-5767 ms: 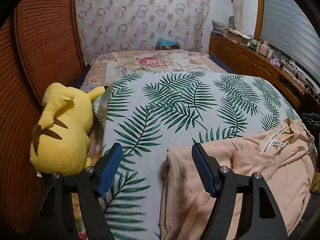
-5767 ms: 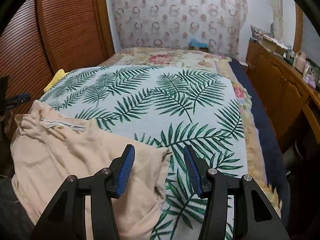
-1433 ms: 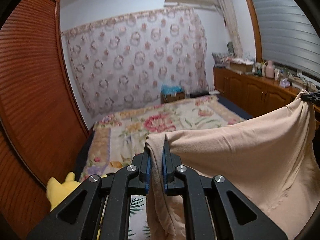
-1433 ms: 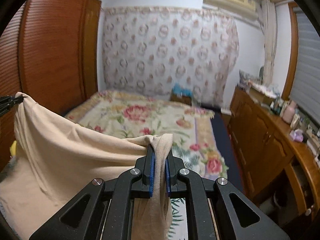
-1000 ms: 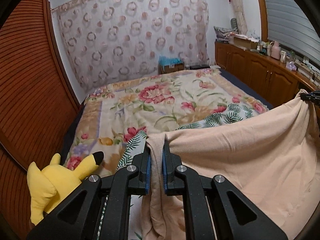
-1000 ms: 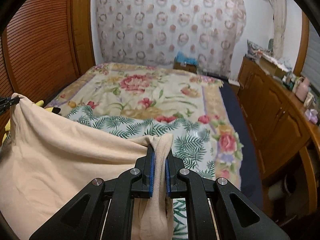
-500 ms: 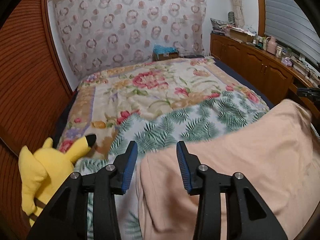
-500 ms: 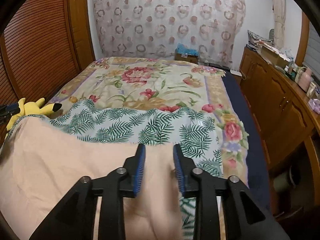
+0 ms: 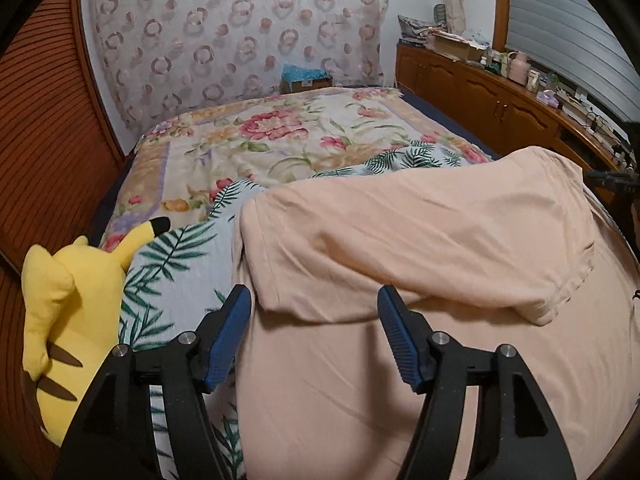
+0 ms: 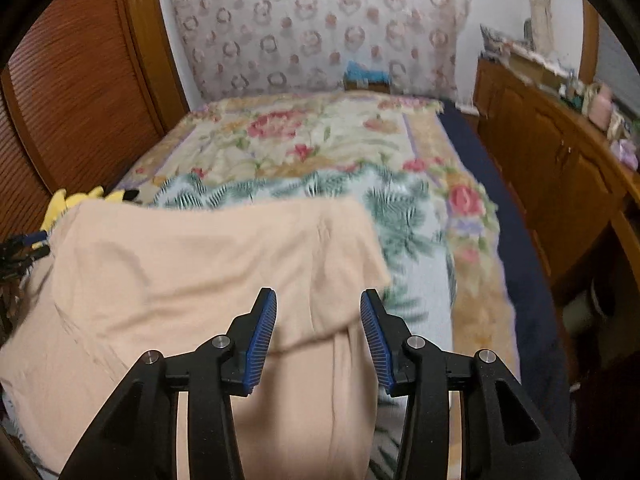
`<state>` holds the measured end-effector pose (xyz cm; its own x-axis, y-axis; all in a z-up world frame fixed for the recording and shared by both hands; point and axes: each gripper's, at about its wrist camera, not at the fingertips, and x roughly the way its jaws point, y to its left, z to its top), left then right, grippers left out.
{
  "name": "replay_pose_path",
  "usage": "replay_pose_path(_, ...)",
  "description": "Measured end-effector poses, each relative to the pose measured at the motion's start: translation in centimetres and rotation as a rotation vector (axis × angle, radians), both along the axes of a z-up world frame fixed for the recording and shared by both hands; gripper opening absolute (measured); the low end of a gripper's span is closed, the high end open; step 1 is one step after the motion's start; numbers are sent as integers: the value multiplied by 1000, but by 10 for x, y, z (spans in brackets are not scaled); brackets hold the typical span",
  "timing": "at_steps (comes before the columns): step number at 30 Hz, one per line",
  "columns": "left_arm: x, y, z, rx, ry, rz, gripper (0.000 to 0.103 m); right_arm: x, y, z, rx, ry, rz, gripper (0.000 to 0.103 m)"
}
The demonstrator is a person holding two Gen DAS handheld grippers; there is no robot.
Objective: Fold small clothes
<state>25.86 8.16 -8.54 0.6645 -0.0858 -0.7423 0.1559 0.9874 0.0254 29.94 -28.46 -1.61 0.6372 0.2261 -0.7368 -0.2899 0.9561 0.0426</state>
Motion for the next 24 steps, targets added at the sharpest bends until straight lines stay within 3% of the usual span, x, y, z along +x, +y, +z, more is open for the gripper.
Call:
replay_pose_path(4,-4,1,2,-6,-3,18,67,7,-5,-12,18,42,-12,45)
replay_pose_path(12,-5,12,-4,-54,30,64,65,25,3,-15,26,22,-14,46)
replay_pose_path(15,-6,13,-3,-87,40,54,52,22,4,-23,15,-1,-15,46)
replay_pose_path(19,-7,9,-1,-116,40,35,45,20,6,-25,14,-1,-14,46)
replay_pose_path(24,6,10,-13,-119,89,58,43,19,7,-27,10,0,-12,46)
